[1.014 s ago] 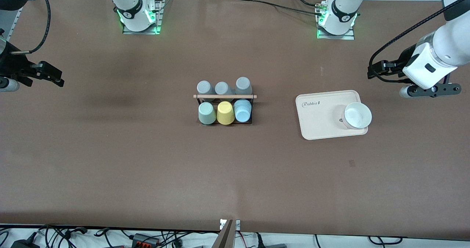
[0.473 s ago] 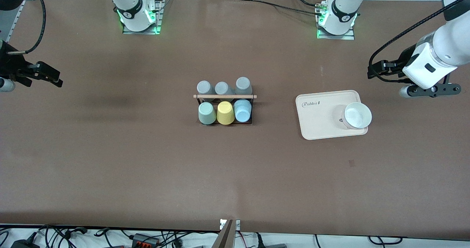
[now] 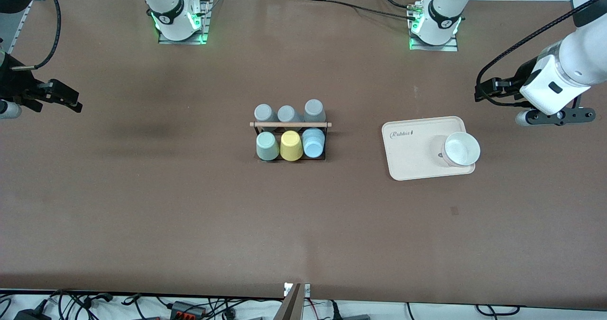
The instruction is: Hang scattered cups on rack with three cups
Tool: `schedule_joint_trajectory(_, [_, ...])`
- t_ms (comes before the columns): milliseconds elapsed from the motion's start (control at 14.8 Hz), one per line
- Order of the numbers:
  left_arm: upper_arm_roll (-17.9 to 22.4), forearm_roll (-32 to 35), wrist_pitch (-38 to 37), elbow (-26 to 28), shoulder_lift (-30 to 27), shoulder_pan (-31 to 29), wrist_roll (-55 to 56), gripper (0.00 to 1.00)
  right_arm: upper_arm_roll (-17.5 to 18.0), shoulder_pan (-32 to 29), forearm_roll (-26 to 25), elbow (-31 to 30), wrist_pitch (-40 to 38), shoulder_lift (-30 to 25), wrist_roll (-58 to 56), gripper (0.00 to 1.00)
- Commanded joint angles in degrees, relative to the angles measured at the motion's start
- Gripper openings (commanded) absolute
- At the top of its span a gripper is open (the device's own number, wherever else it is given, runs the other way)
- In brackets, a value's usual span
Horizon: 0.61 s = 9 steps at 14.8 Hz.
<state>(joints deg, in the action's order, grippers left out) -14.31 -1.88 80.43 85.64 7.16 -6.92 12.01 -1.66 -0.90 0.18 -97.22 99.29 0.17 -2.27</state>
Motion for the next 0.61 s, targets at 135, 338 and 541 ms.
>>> schedule_joint_trajectory(135, [-0.1,-0.7,-0.1,1.4,-1.3,-0.5,-1.3,1.0,1.0,-1.1,0.3,0.0,-0.4,-0.7,-0.6,1.0])
schedule_joint_trajectory(338, [-0.1,-0.7,-0.1,1.4,-1.4,-0.5,-1.3,1.0,1.0,-1.1,0.3,0.0,-0.8,-0.9,-1.1,1.0])
schedule_joint_trajectory(541, [-0.1,-0.7,-0.1,1.4,-1.4,-0.5,-1.3,1.0,1.0,-1.1,0.2,-0.1,-1.0,-0.9,-1.2,1.0])
